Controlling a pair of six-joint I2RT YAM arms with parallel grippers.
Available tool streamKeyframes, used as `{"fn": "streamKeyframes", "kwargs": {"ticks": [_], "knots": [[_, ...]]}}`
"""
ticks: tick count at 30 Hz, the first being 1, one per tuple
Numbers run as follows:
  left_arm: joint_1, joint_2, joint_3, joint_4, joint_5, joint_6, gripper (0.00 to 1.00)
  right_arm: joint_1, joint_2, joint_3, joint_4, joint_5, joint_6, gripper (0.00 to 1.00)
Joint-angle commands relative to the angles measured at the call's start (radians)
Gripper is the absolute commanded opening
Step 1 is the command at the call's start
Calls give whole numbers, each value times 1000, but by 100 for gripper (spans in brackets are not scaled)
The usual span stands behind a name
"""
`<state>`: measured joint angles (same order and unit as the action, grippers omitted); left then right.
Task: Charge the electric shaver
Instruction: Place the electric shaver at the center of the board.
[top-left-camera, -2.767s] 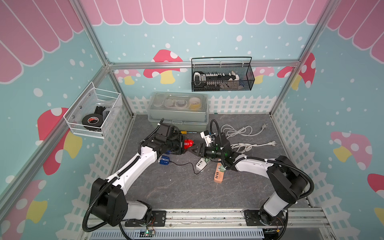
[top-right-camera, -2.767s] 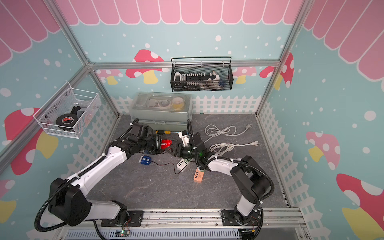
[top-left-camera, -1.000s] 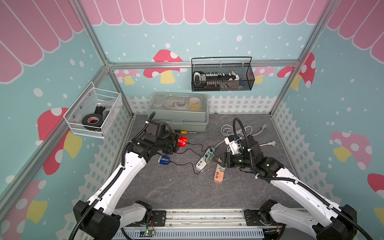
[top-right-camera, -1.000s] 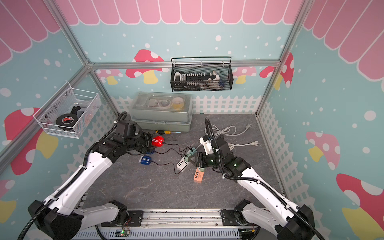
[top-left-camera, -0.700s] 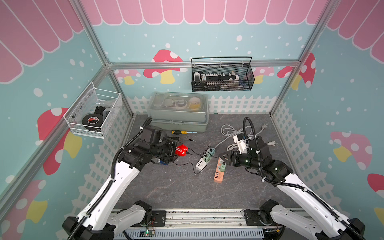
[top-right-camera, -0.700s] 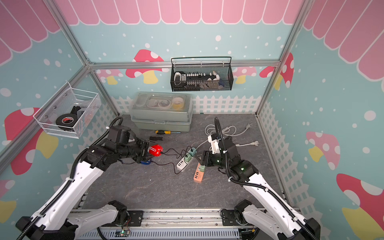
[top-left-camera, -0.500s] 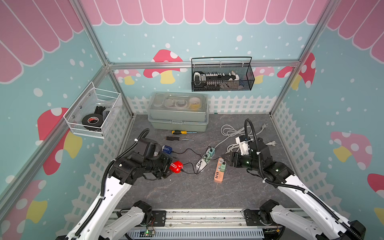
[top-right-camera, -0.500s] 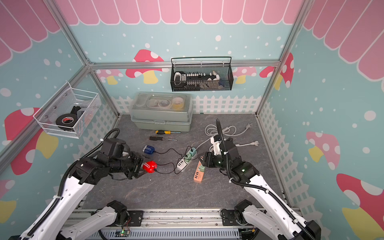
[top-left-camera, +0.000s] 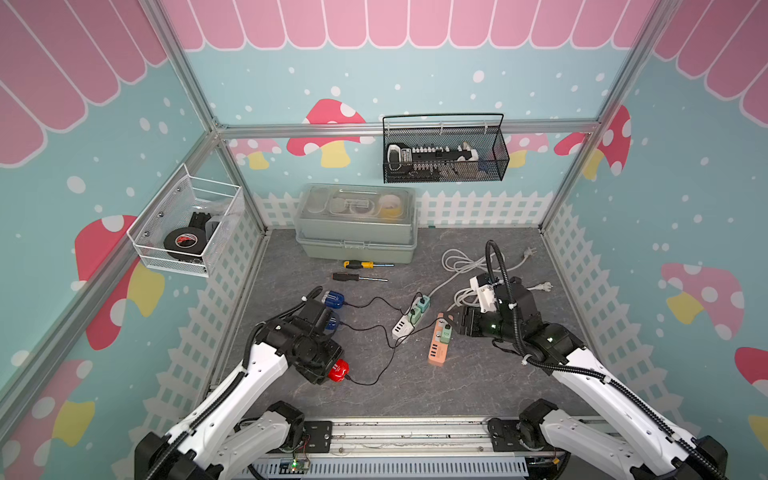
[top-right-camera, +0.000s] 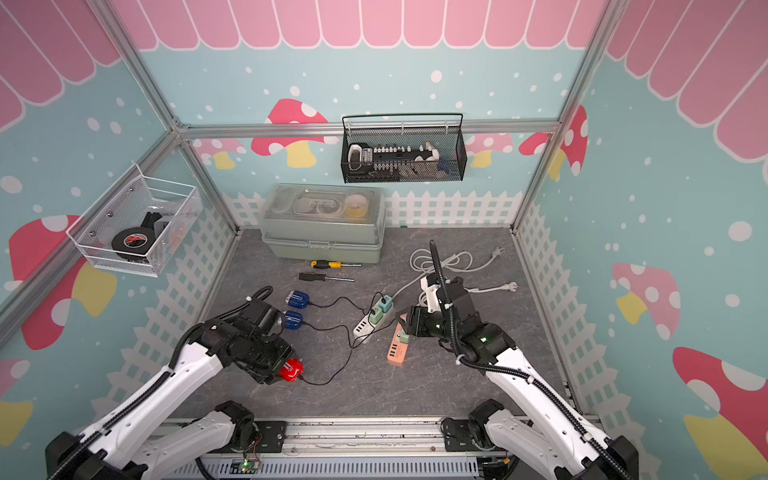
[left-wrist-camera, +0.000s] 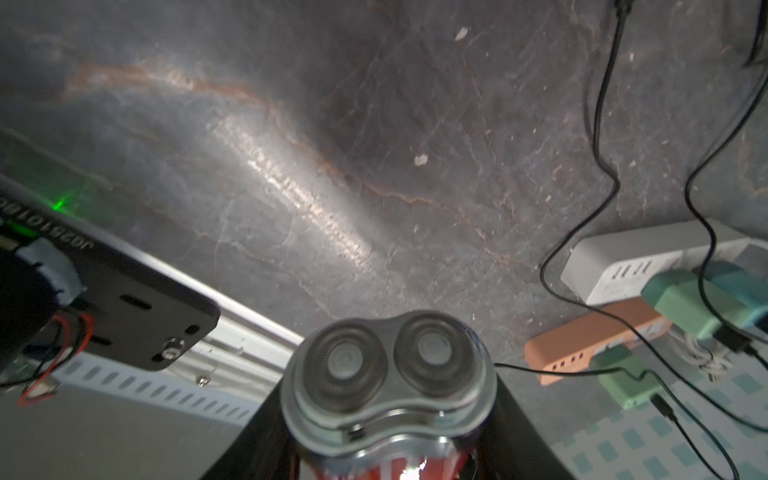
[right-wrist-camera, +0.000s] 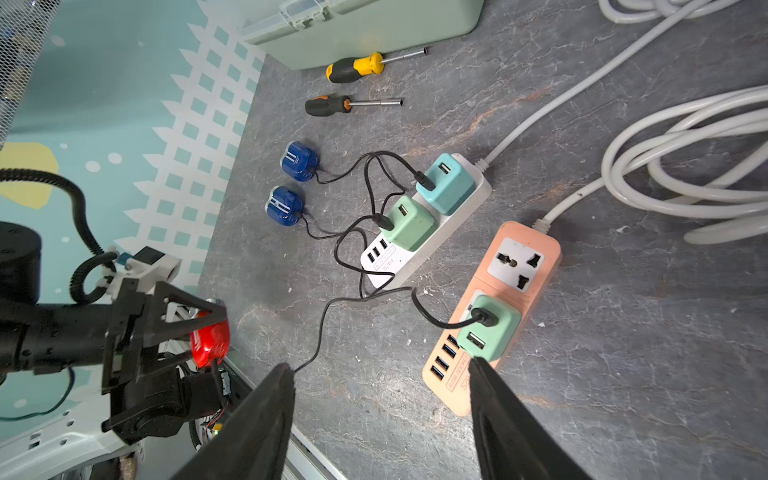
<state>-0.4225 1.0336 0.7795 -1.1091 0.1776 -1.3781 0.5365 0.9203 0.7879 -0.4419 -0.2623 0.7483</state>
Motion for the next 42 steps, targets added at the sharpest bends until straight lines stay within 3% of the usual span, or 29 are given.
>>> {"fn": "streamKeyframes", "kwargs": {"ticks": [1,7,11,13,17,22,23,24,29,30,31,35,37,39,42], "knots": [[8,59,-45,177,-93,-11,0,-3,1,-21,7,-21,-13,66],[43,102,-184,414,-126,-89,0,-4,-5,-49,68,-138,-4,66],[56,160,-189,446,-115,-76,3,-4,-20,-61,80,-205,-26,66],[55,197,-188,454,-97,-71,17,-4,-28,-61,81,-230,-41,67],[57,239,-212,464,-55,-96,30,-4,-31,-55,73,-262,-65,66],[60,191,-233,484,-32,-94,76,-5,-63,-52,54,-196,-70,67],[60,175,-228,478,-35,-89,93,-4,-67,-48,49,-175,-72,68],[61,159,-221,462,-39,-86,99,-4,-73,-38,36,-149,-76,68],[80,72,-137,350,-73,-43,99,-4,-94,50,-68,51,-82,71],[88,51,-111,336,-72,-19,99,-5,-91,85,-114,120,-76,91],[97,30,-82,330,-76,11,99,-6,-83,126,-157,179,-71,98],[152,-41,57,337,-108,141,99,-6,-26,267,-276,353,-78,99],[207,-48,138,321,-143,206,99,-7,-8,336,-318,506,-91,99],[255,-12,244,256,-223,266,99,-13,41,422,-424,730,-32,99],[263,73,390,119,-545,296,99,-50,107,475,-469,956,-33,99]]}}
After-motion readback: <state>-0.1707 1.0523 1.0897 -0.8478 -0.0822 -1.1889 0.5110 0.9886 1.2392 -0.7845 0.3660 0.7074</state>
